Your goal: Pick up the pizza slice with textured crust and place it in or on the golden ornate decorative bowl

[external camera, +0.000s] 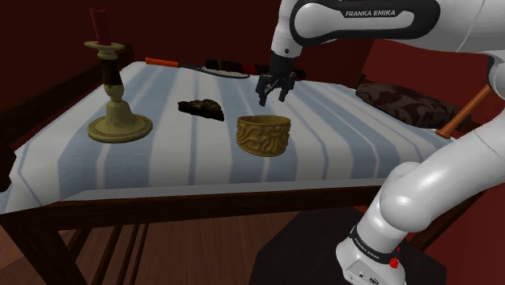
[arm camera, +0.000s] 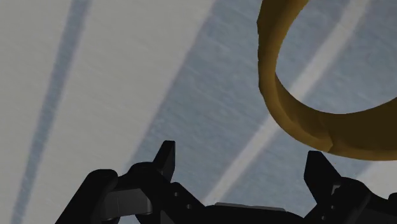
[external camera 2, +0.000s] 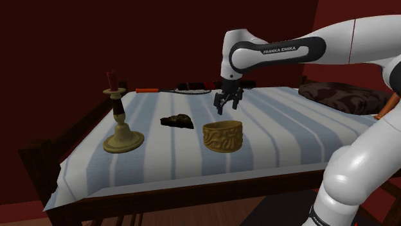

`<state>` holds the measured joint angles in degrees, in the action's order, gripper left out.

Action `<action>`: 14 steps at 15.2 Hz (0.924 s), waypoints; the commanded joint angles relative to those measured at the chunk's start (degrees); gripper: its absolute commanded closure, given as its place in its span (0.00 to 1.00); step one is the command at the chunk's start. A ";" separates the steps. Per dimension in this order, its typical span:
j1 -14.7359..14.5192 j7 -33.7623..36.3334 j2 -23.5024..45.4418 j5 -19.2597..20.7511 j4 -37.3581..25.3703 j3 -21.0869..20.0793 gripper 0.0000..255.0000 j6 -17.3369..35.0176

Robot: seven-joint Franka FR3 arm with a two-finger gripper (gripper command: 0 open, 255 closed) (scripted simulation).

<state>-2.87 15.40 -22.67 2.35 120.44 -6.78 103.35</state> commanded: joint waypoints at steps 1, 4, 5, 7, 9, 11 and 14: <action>-0.37 1.65 3.95 0.09 -3.09 -1.31 0.00 0.49; -0.96 4.13 10.12 0.69 -7.98 -3.16 0.00 1.18; -1.19 4.96 12.22 0.98 -9.76 -3.74 0.00 1.29; -1.71 6.62 16.51 1.72 -13.56 -4.81 0.00 1.33; -2.34 8.25 20.91 2.64 -17.71 -5.78 0.00 1.10; -3.12 9.84 25.45 3.70 -22.24 -6.62 0.00 0.59; -4.57 11.94 32.20 5.39 -29.48 -7.52 0.00 -0.67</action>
<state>-6.87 26.42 7.18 7.14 93.30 -13.93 102.91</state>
